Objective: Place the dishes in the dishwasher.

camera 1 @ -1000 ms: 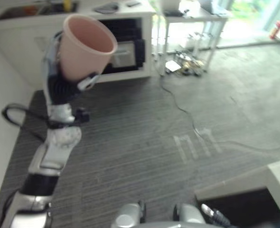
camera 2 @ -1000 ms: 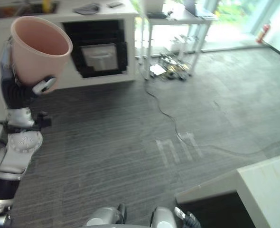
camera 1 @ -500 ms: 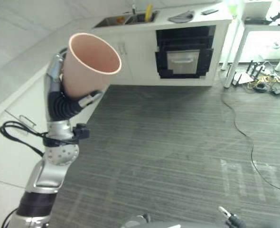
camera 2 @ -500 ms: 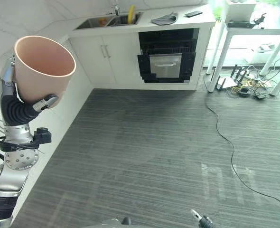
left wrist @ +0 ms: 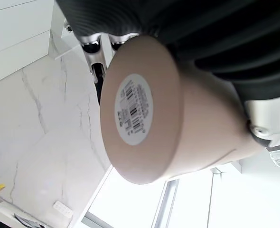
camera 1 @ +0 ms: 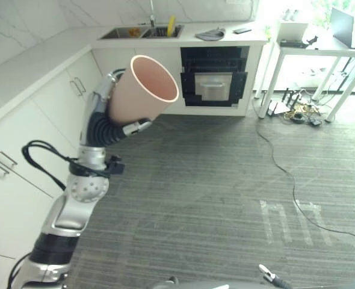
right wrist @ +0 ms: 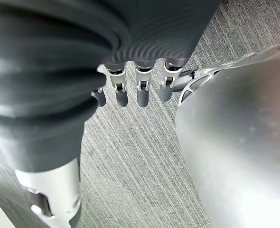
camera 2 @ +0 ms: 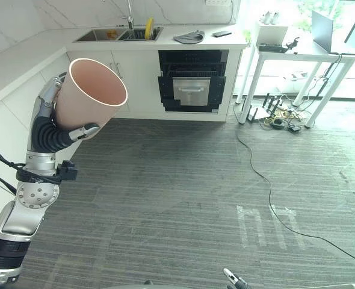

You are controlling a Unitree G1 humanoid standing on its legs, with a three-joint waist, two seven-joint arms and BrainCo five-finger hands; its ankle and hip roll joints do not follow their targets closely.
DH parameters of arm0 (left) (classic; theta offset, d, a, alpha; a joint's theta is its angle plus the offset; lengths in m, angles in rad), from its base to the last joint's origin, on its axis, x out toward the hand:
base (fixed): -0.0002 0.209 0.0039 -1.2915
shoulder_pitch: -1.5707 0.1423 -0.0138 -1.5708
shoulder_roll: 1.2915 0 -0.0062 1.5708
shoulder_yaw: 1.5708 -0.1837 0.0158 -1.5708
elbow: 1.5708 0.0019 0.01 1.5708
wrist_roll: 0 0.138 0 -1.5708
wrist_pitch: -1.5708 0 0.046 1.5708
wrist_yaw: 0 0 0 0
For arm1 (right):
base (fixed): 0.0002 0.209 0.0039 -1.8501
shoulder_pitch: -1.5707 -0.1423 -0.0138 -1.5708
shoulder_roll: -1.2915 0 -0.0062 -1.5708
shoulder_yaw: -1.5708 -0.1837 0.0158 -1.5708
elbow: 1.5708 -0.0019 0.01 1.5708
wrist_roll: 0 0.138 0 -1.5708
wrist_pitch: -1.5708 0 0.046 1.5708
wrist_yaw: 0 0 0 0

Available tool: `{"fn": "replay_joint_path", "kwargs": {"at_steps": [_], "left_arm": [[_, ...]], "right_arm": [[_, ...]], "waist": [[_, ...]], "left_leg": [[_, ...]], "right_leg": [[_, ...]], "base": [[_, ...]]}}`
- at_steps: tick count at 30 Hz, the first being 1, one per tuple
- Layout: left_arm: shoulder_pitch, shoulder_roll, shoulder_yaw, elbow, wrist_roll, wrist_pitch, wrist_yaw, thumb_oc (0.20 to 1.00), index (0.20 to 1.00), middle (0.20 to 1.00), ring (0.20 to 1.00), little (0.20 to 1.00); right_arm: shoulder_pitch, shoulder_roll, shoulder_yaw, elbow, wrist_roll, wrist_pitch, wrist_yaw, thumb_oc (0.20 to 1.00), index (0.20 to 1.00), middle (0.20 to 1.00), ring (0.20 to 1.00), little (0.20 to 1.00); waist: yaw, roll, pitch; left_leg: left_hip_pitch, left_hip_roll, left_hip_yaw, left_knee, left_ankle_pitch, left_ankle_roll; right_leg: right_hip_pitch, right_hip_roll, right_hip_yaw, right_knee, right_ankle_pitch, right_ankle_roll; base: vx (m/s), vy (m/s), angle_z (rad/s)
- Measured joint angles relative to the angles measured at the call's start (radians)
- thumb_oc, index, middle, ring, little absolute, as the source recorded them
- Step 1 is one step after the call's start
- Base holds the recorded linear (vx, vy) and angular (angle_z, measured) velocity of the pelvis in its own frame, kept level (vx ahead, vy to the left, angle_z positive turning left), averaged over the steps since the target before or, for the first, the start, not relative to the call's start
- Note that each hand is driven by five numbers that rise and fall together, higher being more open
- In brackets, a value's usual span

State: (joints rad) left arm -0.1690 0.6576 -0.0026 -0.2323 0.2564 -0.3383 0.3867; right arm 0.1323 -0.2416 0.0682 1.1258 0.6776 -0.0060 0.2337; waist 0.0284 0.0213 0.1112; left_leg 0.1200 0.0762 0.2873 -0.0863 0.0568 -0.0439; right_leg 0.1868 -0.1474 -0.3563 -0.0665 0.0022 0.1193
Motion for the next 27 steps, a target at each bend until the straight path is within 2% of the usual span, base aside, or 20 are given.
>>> {"fn": "replay_joint_path", "kwargs": {"at_steps": [3, 7, 10, 11, 12, 13, 14, 15, 16, 17, 19, 21, 22, 23, 24, 25, 26, 27], "left_arm": [[0.013, -0.025, -0.013, 0.010, -0.121, 0.007, -0.086, 0.200, 0.200, 0.200, 0.200, 0.200], [0.025, -0.042, -0.047, 0.011, -0.129, 0.026, -0.116, 0.200, 0.200, 0.200, 0.200, 0.200], [0.014, -0.068, -0.067, 0.009, -0.127, 0.045, -0.116, 0.200, 0.200, 0.200, 0.200, 0.200], [-0.017, -0.073, -0.085, 0.015, -0.126, 0.064, -0.118, 0.200, 0.200, 0.200, 0.200, 0.200], [-0.059, -0.058, -0.116, 0.024, -0.126, 0.077, -0.120, 0.200, 0.200, 0.200, 0.200, 0.200], [-0.056, -0.054, -0.121, 0.026, -0.126, 0.079, -0.126, 0.200, 0.200, 0.200, 0.200, 0.200], [-0.046, -0.053, -0.120, 0.031, -0.126, 0.080, -0.133, 0.200, 0.200, 0.200, 0.200, 0.200], [-0.037, -0.056, -0.115, 0.035, -0.126, 0.079, -0.148, 0.200, 0.200, 0.200, 0.200, 0.200], [-0.042, -0.060, -0.112, 0.037, -0.126, 0.073, -0.157, 0.200, 0.200, 0.200, 0.200, 0.200], [-0.043, -0.066, -0.113, 0.043, -0.126, 0.072, -0.164, 0.200, 0.200, 0.200, 0.200, 0.200], [-0.042, -0.074, -0.114, 0.078, -0.127, 0.069, -0.192, 0.200, 0.200, 0.200, 0.200, 0.200], [-0.038, -0.071, -0.106, 0.080, -0.127, 0.064, -0.196, 0.200, 0.200, 0.200, 0.200, 0.200], [-0.039, -0.064, -0.104, 0.088, -0.127, 0.054, -0.205, 0.200, 0.200, 0.200, 0.200, 0.200], [-0.046, -0.049, -0.102, 0.116, -0.127, 0.052, -0.235, 0.200, 0.200, 0.200, 0.200, 0.200], [-0.061, -0.044, -0.103, 0.130, -0.127, 0.043, -0.267, 0.200, 0.200, 0.200, 0.200, 0.200], [-0.071, -0.026, -0.104, 0.141, -0.127, 0.040, -0.291, 0.200, 0.200, 0.200, 0.200, 0.200], [-0.097, 0.052, -0.107, 0.107, -0.159, 0.032, -0.310, 0.200, 0.200, 0.200, 0.200, 0.200], [-0.108, 0.070, -0.111, 0.107, -0.168, 0.026, -0.310, 0.200, 0.200, 0.200, 0.200, 0.200]], "right_arm": [[-0.032, -0.017, 0.001, 0.030, -0.003, 0.006, 0.081, 1.000, 1.000, 1.000, 1.000, 1.000], [-0.063, -0.030, 0.004, 0.054, -0.055, 0.025, 0.107, 1.000, 1.000, 1.000, 1.000, 1.000], [-0.103, -0.059, 0.014, 0.094, -0.140, 0.065, 0.107, 1.000, 1.000, 1.000, 1.000, 1.000], [-0.126, -0.064, 0.041, 0.082, -0.155, 0.047, 0.096, 1.000, 1.000, 1.000, 1.000, 1.000], [-0.171, -0.060, 0.062, 0.083, -0.153, 0.061, 0.082, 1.000, 1.000, 1.000, 1.000, 1.000], [-0.194, -0.064, 0.063, 0.085, -0.149, 0.081, 0.075, 1.000, 1.000, 1.000, 1.000, 1.000], [-0.200, -0.075, 0.051, 0.093, -0.116, 0.095, 0.065, 1.000, 1.000, 1.000, 1.000, 1.000], [-0.198, -0.096, -0.007, 0.131, -0.066, 0.136, 0.047, 1.000, 1.000, 1.000, 1.000, 1.000], [-0.186, -0.116, -0.010, 0.160, -0.068, 0.145, 0.042, 1.000, 1.000, 1.000, 1.000, 1.000], [-0.169, -0.122, -0.014, 0.161, -0.068, 0.147, 0.042, 1.000, 1.000, 1.000, 1.000, 1.000], [-0.127, -0.117, 0.004, 0.156, -0.067, 0.145, 0.035, 1.000, 1.000, 1.000, 1.000, 1.000], [-0.116, -0.113, -0.002, 0.156, -0.041, 0.144, 0.020, 1.000, 1.000, 1.000, 1.000, 1.000], [-0.117, -0.110, -0.011, 0.132, 0.004, 0.147, 0.007, 1.000, 1.000, 1.000, 1.000, 1.000], [-0.101, -0.059, -0.021, 0.093, 0.012, 0.148, 0.008, 1.000, 1.000, 1.000, 1.000, 1.000], [-0.082, -0.014, -0.050, 0.069, 0.011, 0.143, -0.002, 1.000, 1.000, 1.000, 1.000, 1.000], [-0.062, 0.004, -0.059, 0.050, 0.012, 0.139, -0.008, 1.000, 1.000, 1.000, 1.000, 1.000], [-0.024, 0.005, -0.124, 0.045, 0.012, 0.105, -0.015, 1.000, 1.000, 1.000, 1.000, 1.000], [-0.026, 0.001, -0.115, 0.040, 0.010, 0.105, -0.013, 1.000, 1.000, 1.000, 1.000, 1.000]], "waist": [[0.010, 0.015, -0.008], [0.012, 0.046, -0.004], [0.017, 0.065, 0.003], [0.007, 0.052, 0.037], [0.007, 0.001, 0.069], [0.029, -0.021, 0.085], [0.042, -0.026, 0.091], [0.038, 0.007, 0.096], [0.041, 0.043, 0.107], [0.034, 0.061, 0.125], [0.027, 0.061, 0.138], [0.037, 0.045, 0.136], [0.049, 0.026, 0.137], [0.047, -0.069, 0.129], [0.050, -0.094, 0.136], [0.047, -0.093, 0.139], [0.046, -0.090, 0.139], [0.046, -0.085, 0.132]], "left_leg": [[-0.012, -0.006, -0.011, 0.001, 0.000, 0.000], [-0.024, -0.005, -0.021, 0.008, 0.001, 0.000], [-0.101, 0.009, -0.051, 0.086, -0.001, -0.008], [-0.179, 0.016, -0.066, 0.210, -0.005, -0.022], [-0.279, 0.014, -0.060, 0.352, 0.035, -0.069], [-0.311, 0.018, -0.062, 0.413, 0.082, -0.098], [-0.337, 0.029, -0.059, 0.445, 0.081, -0.097], [-0.299, 0.045, -0.060, 0.329, 0.057, -0.078], [-0.290, 0.079, -0.055, 0.180, 0.068, -0.090], [-0.293, 0.106, -0.051, 0.138, 0.071, -0.094], [-0.292, 0.125, 0.015, 0.149, 0.054, -0.068], [-0.288, 0.097, -0.004, 0.168, 0.045, -0.052], [-0.247, 0.037, -0.031, 0.174, 0.045, 0.026], [-0.208, -0.048, -0.013, 0.184, -0.008, 0.065], [-0.193, -0.079, -0.008, 0.236, -0.055, 0.088], [-0.174, -0.090, -0.006, 0.279, -0.096, 0.110], [-0.090, -0.128, 0.038, 0.293, -0.210, 0.148], [-0.071, -0.133, 0.043, 0.278, -0.211, 0.142]], "right_leg": [[-0.024, 0.003, 0.010, 0.008, -0.005, 0.005], [-0.033, 0.003, 0.011, 0.015, -0.014, 0.013], [-0.078, 0.013, 0.007, 0.071, -0.045, -0.003], [-0.141, 0.011, 0.024, 0.194, -0.128, -0.043], [-0.200, -0.038, 0.033, 0.307, -0.187, -0.080], [-0.215, -0.049, 0.046, 0.330, -0.200, -0.086], [-0.197, -0.043, 0.051, 0.320, -0.199, -0.085], [-0.151, -0.010, 0.041, 0.286, -0.197, -0.087], [-0.137, 0.024, 0.041, 0.271, -0.196, -0.100], [-0.116, 0.038, 0.040, 0.265, -0.197, -0.102], [-0.085, 0.033, 0.037, 0.279, -0.216, -0.096], [-0.085, 0.024, 0.070, 0.295, -0.244, -0.076], [-0.070, -0.002, 0.101, 0.317, -0.271, -0.045], [-0.030, -0.076, 0.111, 0.322, -0.279, 0.008], [-0.042, -0.119, 0.107, 0.419, -0.251, 0.031], [-0.058, -0.143, 0.125, 0.527, -0.219, 0.044], [-0.247, -0.270, 0.162, 0.978, -0.054, 0.138], [-0.320, -0.278, 0.164, 1.087, -0.032, 0.129]], "base": [[0.11, -0.036, -0.04], [0.09, -0.080, 0.09], [0.12, -0.125, 0.30], [0.22, -0.001, 0.76], [0.32, 0.102, 0.69], [0.39, 0.196, 0.28], [0.67, 0.428, -0.01], [0.76, 0.575, -0.01], [0.70, 0.574, 0.02], [0.40, 0.425, -0.14], [0.27, 0.303, -0.11], [0.30, 0.302, -0.45], [0.39, 0.432, -0.63], [0.52, 0.637, -0.32], [0.50, 0.707, 0.17], [0.39, 0.509, 0.18], [0.31, 0.260, 0.05], [0.27, 0.094, -0.36]]}}
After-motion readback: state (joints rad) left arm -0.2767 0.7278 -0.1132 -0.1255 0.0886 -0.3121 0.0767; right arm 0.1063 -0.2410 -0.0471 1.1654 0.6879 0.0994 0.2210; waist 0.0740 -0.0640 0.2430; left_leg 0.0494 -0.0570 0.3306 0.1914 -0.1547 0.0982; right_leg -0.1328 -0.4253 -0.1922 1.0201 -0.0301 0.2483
